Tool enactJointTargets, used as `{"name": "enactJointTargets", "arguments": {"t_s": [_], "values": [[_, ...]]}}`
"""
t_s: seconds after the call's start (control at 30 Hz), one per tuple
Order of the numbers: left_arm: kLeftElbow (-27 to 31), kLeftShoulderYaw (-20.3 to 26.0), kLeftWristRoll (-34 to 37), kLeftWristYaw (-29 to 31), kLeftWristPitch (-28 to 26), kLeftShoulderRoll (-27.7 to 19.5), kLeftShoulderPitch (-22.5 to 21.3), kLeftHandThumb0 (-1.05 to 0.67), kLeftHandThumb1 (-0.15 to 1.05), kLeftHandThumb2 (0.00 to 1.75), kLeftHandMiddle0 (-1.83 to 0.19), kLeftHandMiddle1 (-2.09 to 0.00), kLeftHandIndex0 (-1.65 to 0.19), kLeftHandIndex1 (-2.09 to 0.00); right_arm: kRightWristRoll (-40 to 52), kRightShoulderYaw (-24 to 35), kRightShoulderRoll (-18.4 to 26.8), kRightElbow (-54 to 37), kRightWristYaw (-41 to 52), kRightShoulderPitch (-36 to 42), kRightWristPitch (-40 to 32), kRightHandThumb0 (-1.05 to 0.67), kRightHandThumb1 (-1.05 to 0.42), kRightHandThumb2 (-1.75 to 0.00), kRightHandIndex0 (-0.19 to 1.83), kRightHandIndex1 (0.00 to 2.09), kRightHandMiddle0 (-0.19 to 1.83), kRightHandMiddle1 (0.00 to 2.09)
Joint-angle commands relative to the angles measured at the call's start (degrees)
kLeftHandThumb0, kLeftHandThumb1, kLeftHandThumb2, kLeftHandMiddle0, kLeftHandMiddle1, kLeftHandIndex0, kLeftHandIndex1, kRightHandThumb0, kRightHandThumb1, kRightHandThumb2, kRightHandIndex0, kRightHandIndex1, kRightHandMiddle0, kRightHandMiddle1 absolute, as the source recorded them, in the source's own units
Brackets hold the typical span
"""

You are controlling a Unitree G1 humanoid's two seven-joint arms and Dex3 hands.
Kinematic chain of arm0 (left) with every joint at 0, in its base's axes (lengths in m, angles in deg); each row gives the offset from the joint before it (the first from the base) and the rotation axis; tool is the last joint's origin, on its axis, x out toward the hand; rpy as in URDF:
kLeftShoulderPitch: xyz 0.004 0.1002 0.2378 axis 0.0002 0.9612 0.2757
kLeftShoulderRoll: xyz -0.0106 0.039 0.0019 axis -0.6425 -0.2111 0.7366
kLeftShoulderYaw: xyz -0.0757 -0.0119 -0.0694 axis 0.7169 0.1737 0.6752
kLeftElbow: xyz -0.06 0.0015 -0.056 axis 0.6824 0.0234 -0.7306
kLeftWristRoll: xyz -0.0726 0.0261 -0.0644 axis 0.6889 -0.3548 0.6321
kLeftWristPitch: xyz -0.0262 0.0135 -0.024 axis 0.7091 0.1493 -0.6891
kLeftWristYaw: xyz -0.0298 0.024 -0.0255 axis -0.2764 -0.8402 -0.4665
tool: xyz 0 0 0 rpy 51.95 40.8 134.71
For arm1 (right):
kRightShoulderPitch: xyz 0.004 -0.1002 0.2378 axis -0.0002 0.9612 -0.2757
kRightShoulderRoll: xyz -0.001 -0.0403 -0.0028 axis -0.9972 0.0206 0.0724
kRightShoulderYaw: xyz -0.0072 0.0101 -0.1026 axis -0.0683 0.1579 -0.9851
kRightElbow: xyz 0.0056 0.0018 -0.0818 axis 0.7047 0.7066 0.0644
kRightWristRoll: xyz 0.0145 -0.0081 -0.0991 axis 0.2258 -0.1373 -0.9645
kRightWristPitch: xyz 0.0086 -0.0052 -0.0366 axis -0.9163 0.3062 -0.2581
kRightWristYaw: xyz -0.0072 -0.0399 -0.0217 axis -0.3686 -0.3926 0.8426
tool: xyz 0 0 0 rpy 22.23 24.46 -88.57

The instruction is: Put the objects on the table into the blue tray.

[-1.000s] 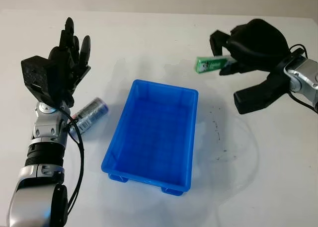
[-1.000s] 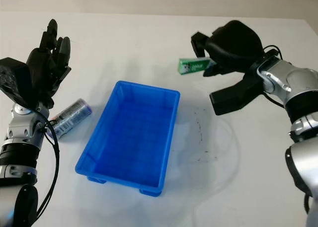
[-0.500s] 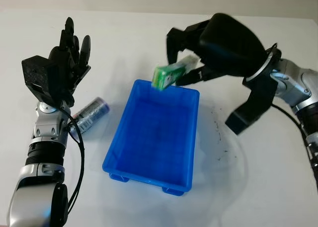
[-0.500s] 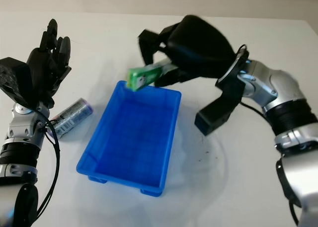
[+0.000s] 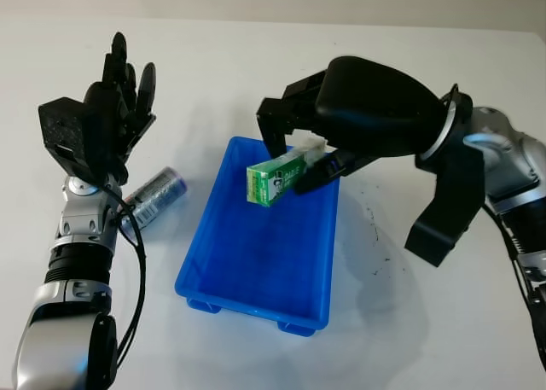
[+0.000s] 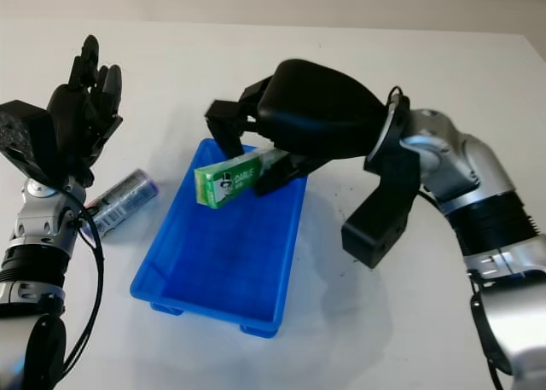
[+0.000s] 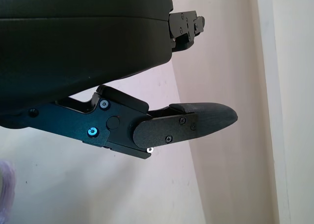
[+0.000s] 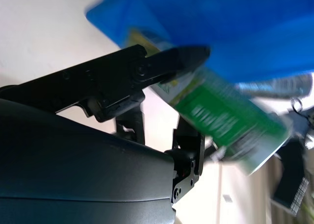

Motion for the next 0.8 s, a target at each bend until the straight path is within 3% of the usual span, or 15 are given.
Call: {"name": "enactJointTargets", "arguments": {"t_s": [0.0,0.13,0.33,0.6,0.77], "values": [[0.19,-0.30,-0.07,-0.20,0.25,0.17,-1.09,-0.67,1.05,0.56,0.14,-0.05,0.14,-0.05,2.25,1.37,0.49,-2.38,2.87,0.71,-1.90,-0.44,-1.00,-0.46,0.18,0.40,0.12,0.61],[0.48,-0.22,0.19,-0.29,0.37,0.49,-0.96,-0.66,1.05,0.56,0.13,-0.06,0.13,-0.05,4.12,2.63,0.41,-4.86,7.98,1.44,-6.77,-0.72,-1.04,-0.39,0.06,0.14,0.02,0.30],[0.50,-0.15,0.27,-0.37,0.60,0.67,-0.81,-0.65,1.05,0.57,0.13,-0.05,0.13,-0.06,7.96,4.41,-1.13,-4.58,12.78,1.23,-12.79,-0.90,-1.05,-0.51,-0.11,0.03,-0.09,0.11],[1.07,-0.28,0.05,-0.18,0.47,0.46,-0.19,-0.66,1.05,0.57,0.13,-0.05,0.14,-0.05,19.59,11.98,-6.12,-3.14,12.66,3.09,-27.52,-0.96,-1.05,-0.69,-0.16,0.02,-0.13,0.07],[1.24,-0.26,0.04,-0.32,0.58,0.56,-0.04,-0.66,1.05,0.58,0.13,-0.06,0.14,-0.05,22.80,17.09,-9.39,-0.88,8.23,4.64,-32.60,-0.89,-1.05,-0.77,-0.19,0.00,-0.19,0.03]]}}
